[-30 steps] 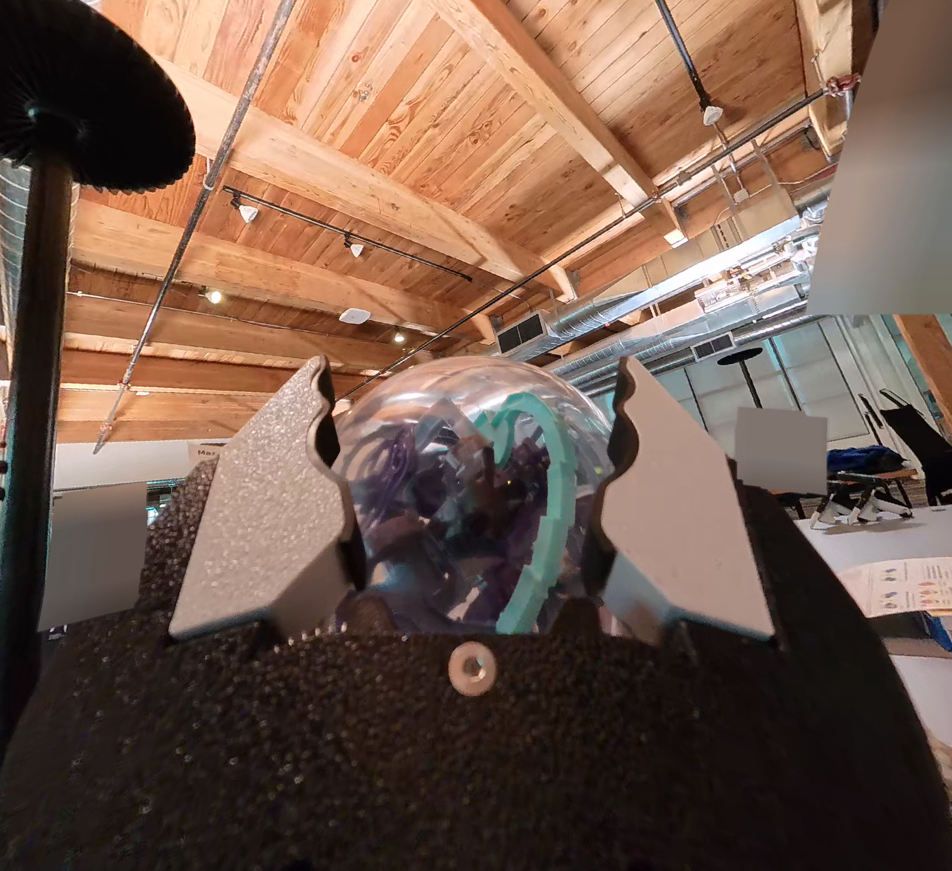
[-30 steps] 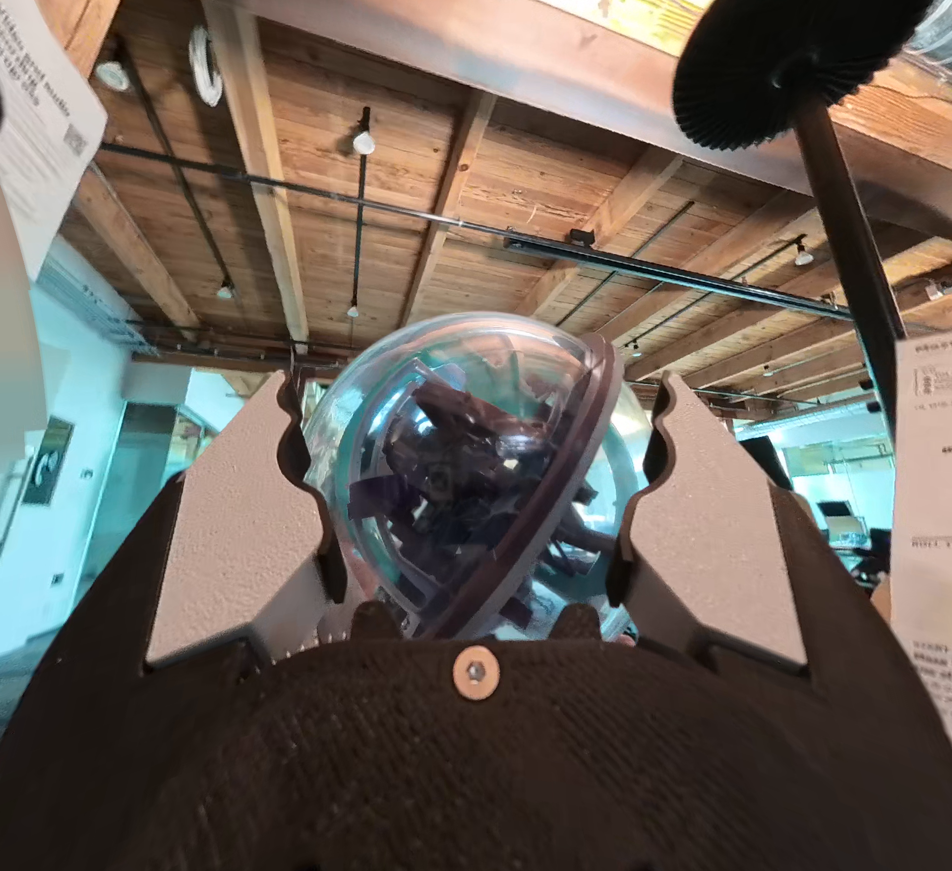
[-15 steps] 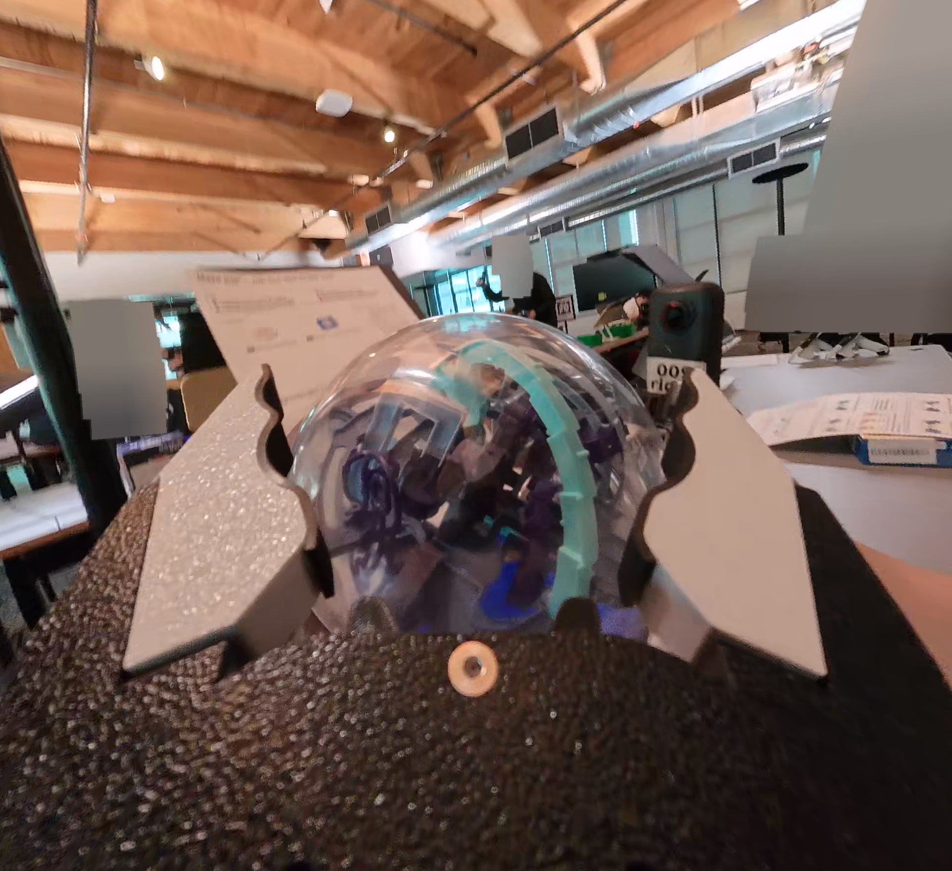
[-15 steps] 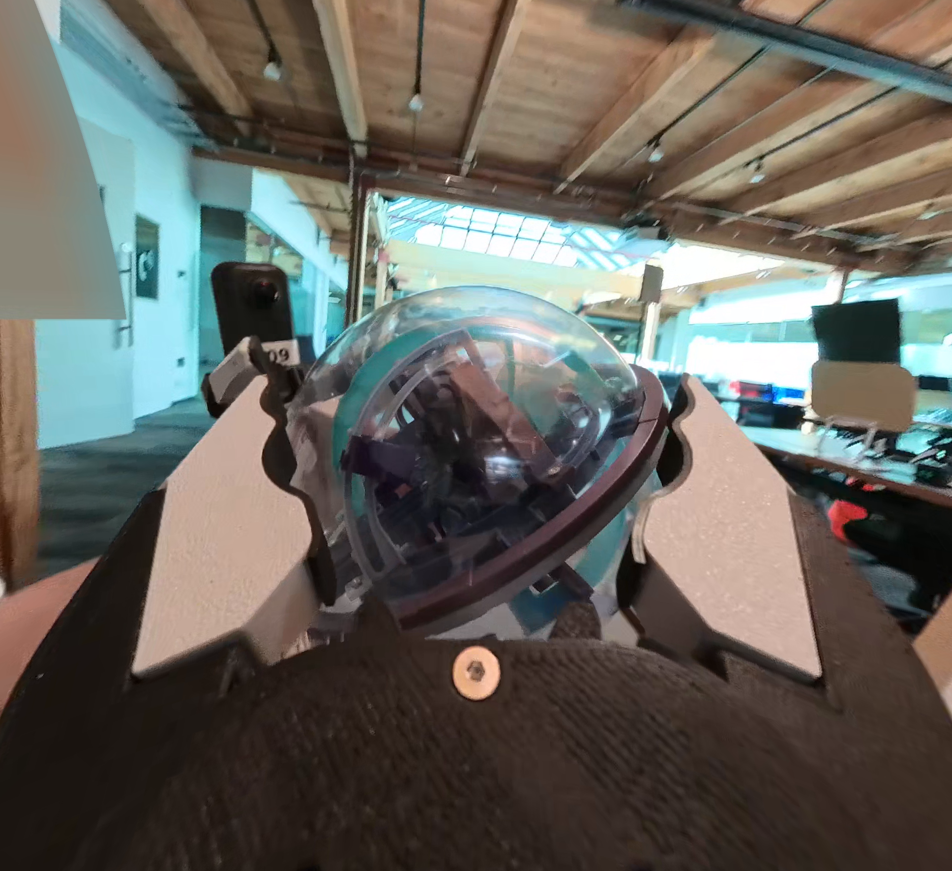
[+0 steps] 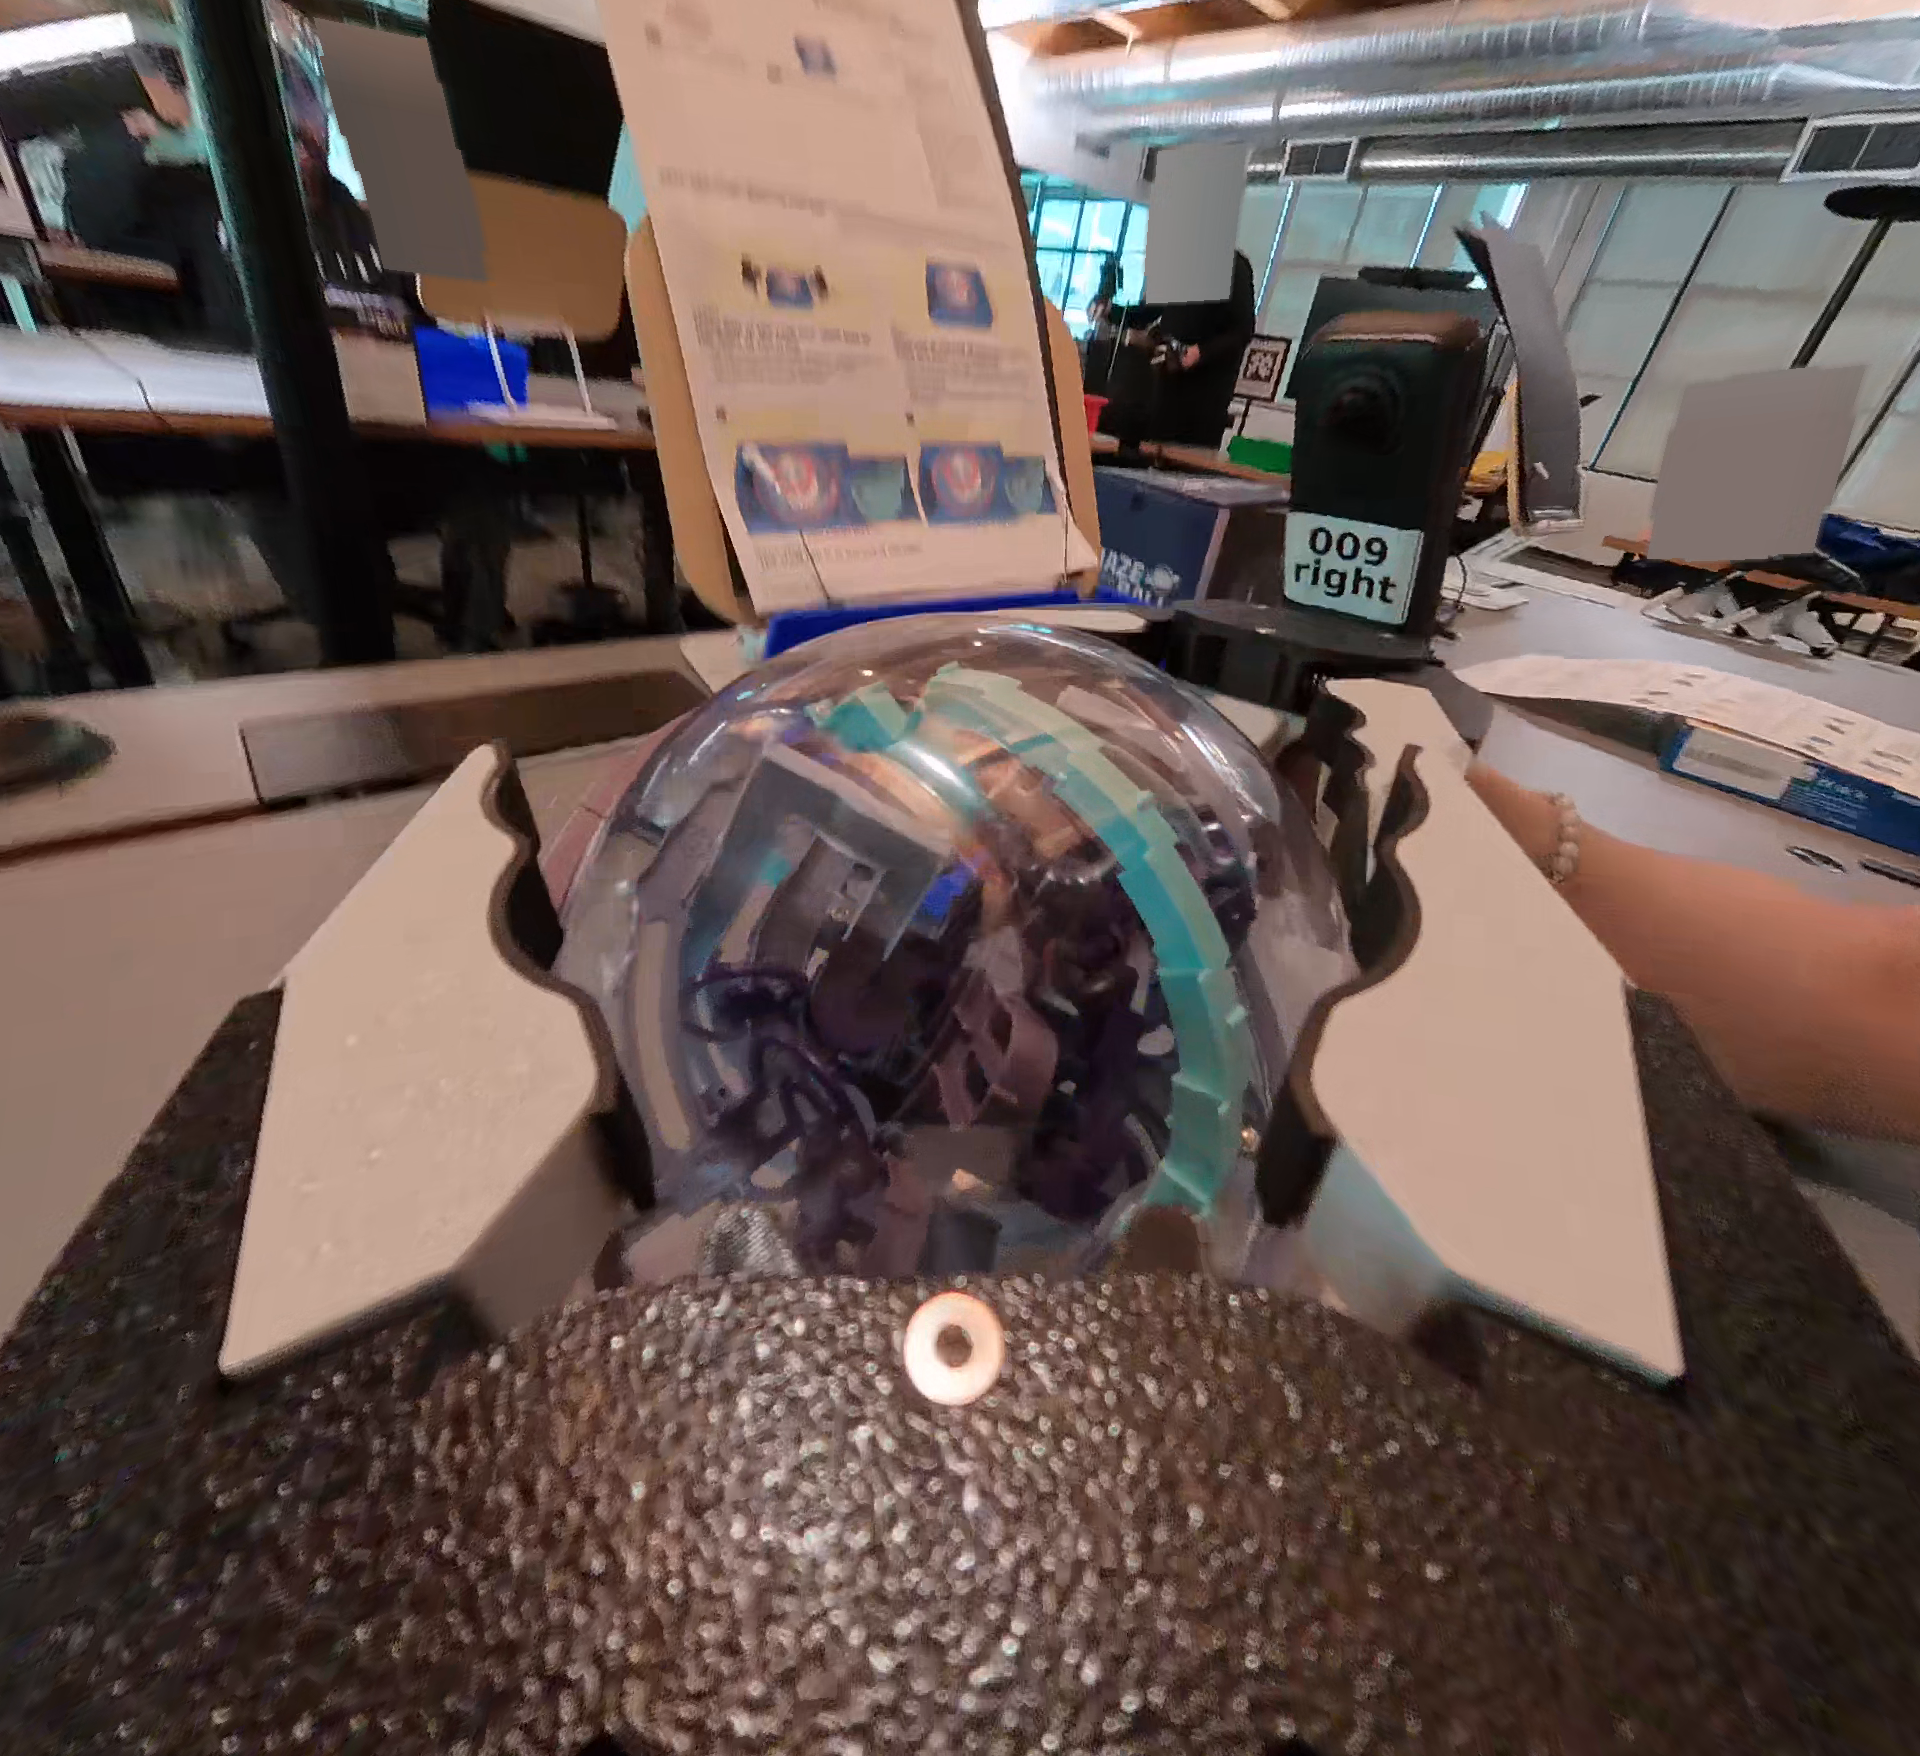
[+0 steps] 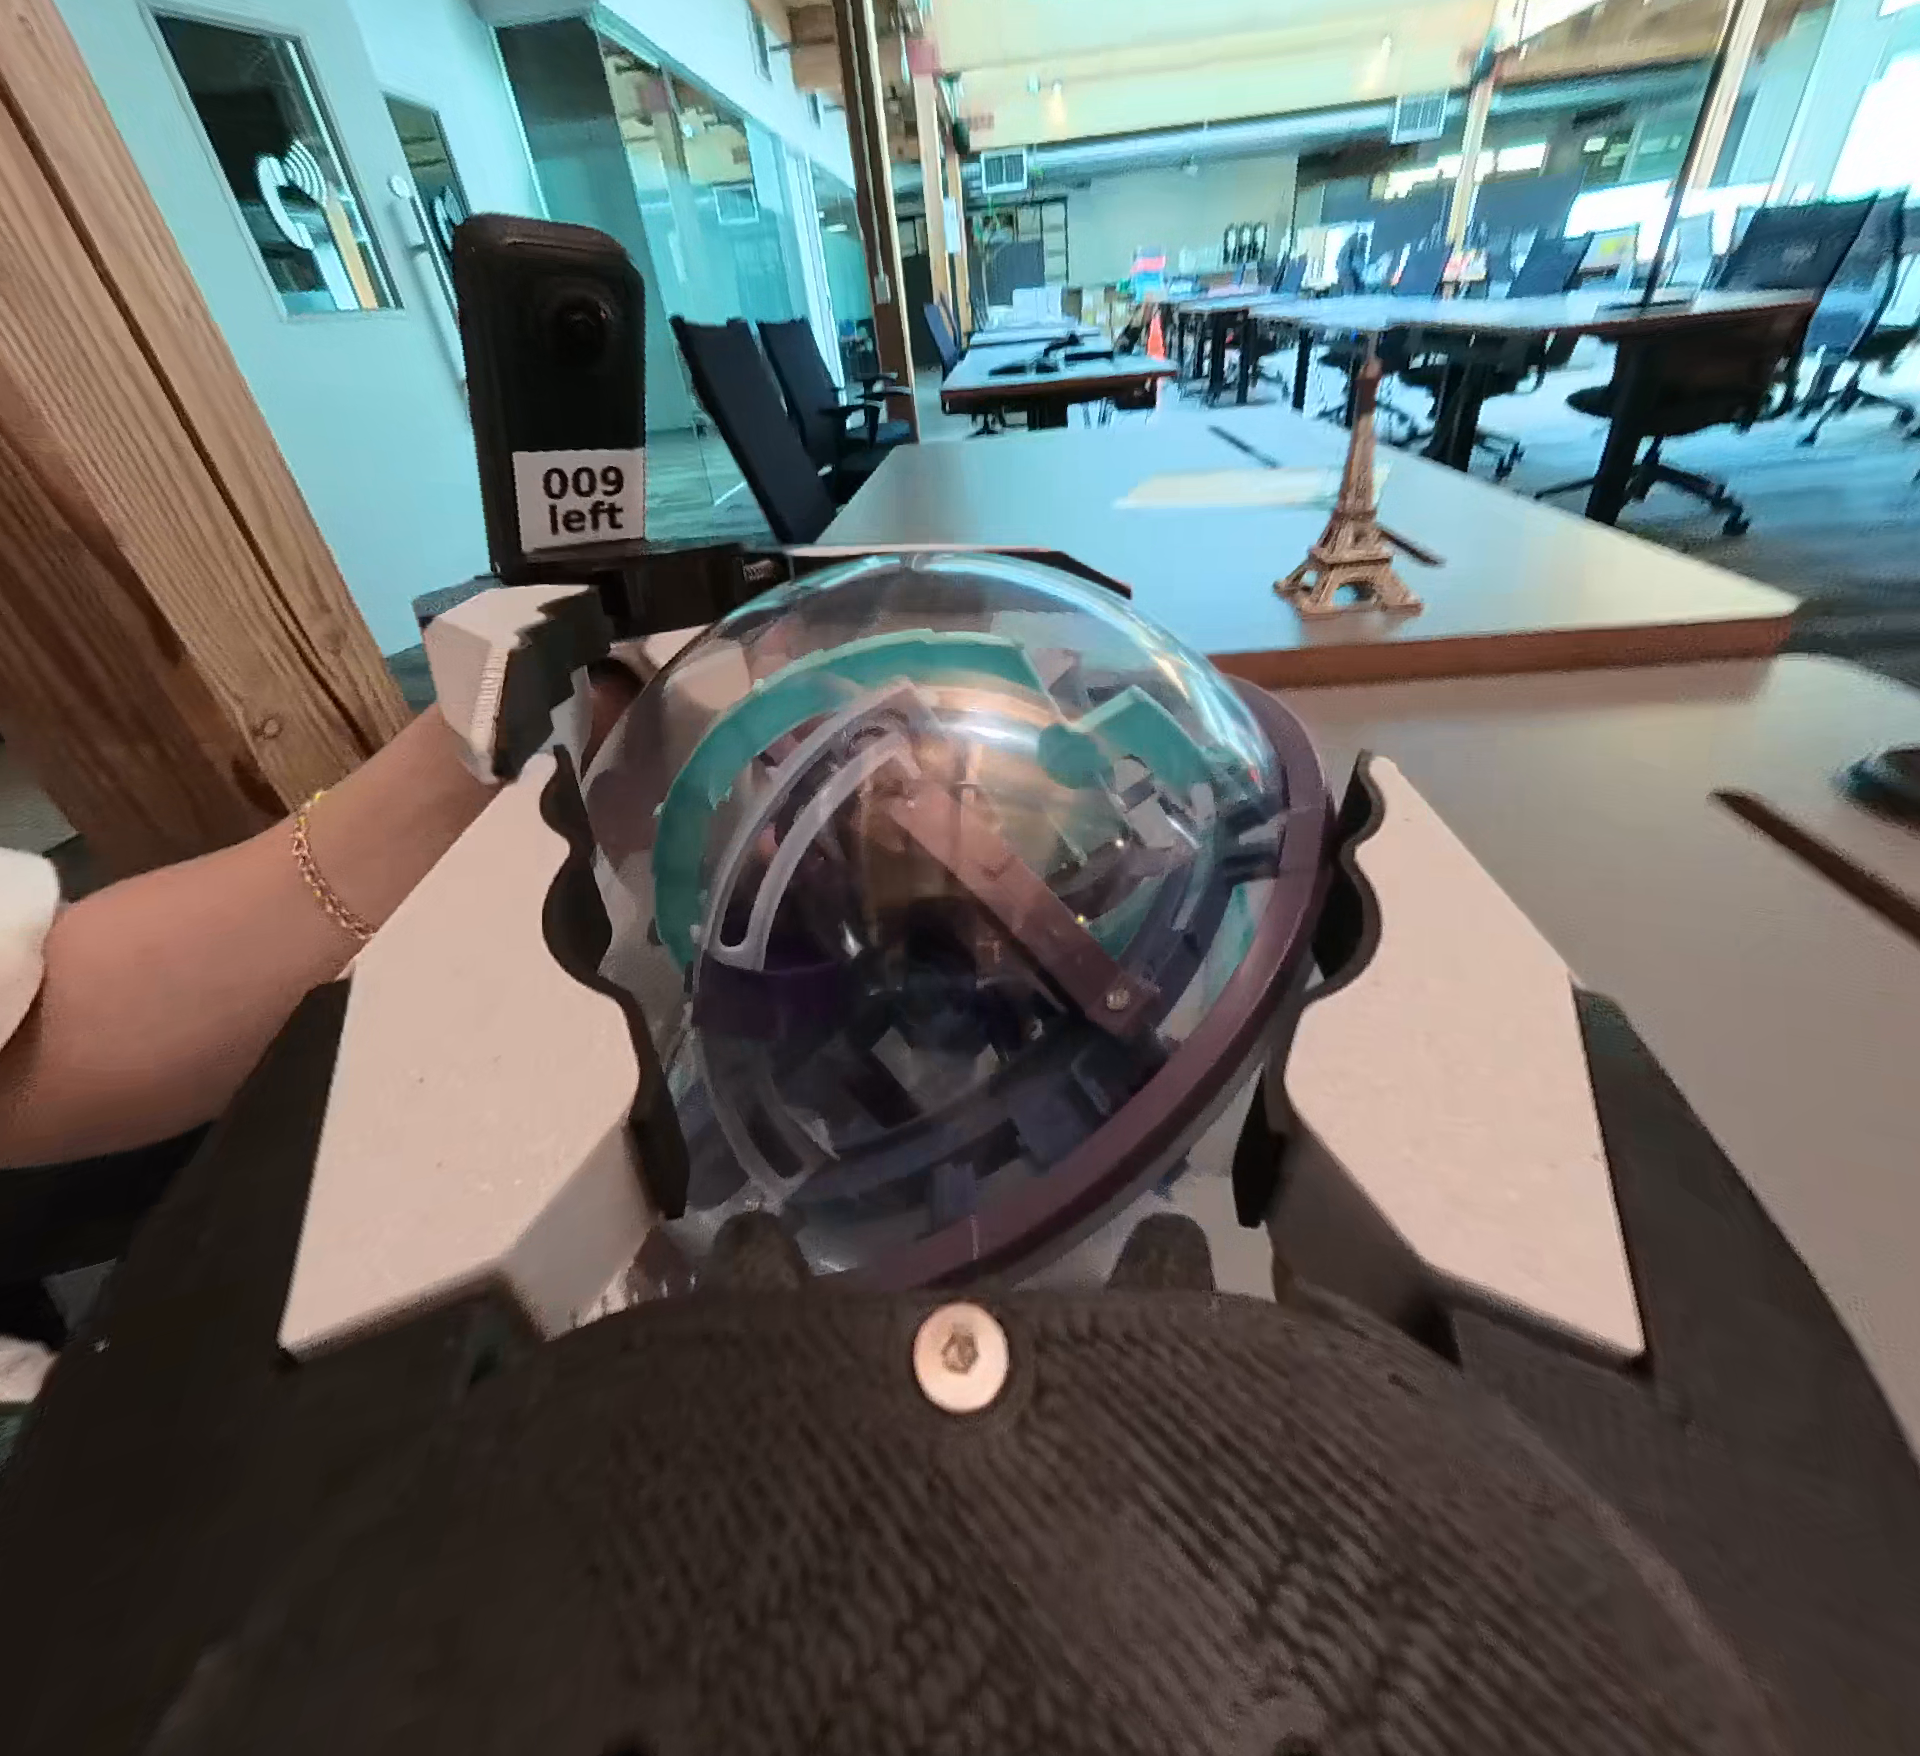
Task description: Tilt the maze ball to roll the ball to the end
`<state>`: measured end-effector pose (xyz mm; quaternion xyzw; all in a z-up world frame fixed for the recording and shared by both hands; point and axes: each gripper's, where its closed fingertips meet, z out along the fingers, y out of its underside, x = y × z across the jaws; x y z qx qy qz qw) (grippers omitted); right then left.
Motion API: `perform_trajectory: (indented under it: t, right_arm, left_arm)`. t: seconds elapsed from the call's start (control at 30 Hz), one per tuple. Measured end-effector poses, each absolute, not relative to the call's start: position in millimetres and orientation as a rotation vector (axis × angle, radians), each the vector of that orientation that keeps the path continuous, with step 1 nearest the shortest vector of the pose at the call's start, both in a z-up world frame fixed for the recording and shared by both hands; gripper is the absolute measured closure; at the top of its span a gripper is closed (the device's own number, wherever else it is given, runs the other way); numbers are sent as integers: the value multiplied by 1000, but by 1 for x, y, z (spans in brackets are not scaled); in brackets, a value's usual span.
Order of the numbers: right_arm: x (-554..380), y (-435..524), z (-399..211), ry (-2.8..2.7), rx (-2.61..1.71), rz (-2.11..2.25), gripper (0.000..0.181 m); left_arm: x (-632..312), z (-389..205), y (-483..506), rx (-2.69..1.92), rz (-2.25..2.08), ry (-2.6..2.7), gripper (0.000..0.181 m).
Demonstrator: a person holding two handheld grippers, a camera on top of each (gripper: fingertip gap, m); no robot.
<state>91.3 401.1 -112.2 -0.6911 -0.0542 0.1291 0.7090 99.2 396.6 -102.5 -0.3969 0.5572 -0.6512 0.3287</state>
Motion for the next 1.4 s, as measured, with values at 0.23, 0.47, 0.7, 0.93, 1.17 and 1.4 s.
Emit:
perform_trajectory:
  t: [0.23,0.47,0.7,0.93,1.17,1.4]
  right_arm:
    - [75,391,-151,-10,-1627,362,51]
    - [61,377,-162,-25,-1604,362,50]
    - [60,368,-167,-56,-1611,331,47]
    - [58,367,-165,-102,-1601,324,50]
    - [72,353,-154,-100,-1598,282,86]
    - [55,340,-173,-382,-1684,3,70]
  left_arm:
    - [84,-143,387,-1199,-1762,1550,32]
    - [72,-154,370,-1163,-1731,1645,33]
    - [68,-152,358,-1021,-1673,1744,39]
    - [61,-148,350,-701,-1641,1889,48]
    - [68,-164,360,-742,-1530,1932,53]
    - [69,-166,367,-869,-1479,1926,53]
